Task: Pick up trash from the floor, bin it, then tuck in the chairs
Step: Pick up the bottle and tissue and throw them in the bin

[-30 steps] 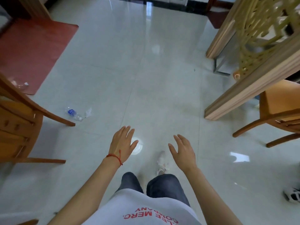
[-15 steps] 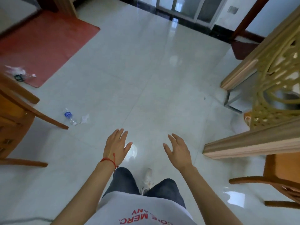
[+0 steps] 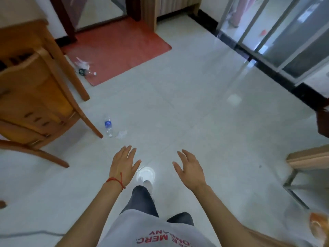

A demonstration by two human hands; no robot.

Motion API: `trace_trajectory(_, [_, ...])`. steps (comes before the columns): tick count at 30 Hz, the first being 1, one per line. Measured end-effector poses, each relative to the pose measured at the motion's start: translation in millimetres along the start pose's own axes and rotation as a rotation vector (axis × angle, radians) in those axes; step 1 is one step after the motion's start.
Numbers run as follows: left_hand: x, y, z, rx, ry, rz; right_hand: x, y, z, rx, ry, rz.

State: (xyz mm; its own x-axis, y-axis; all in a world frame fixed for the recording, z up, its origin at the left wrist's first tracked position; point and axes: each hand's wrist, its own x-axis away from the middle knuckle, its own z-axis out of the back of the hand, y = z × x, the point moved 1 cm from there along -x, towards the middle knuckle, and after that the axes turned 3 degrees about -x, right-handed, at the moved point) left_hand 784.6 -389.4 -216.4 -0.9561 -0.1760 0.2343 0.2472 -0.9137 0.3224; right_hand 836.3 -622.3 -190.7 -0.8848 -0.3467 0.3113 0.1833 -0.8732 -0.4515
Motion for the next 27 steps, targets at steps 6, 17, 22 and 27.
trace_trajectory(6, [-47, -43, 31, 0.002, 0.049, 0.127, -93, -51, 13, 0.040, -0.036, 0.125])
trace_trajectory(17, [-109, -100, 68, 0.019, 0.103, 0.262, -211, -109, 11, 0.077, -0.129, 0.240])
trace_trajectory(22, [-154, -117, 78, 0.060, 0.116, 0.327, -269, -128, 9, 0.095, -0.186, 0.289])
trace_trajectory(27, [-204, -133, 89, 0.073, 0.127, 0.359, -333, -143, 6, 0.103, -0.241, 0.308])
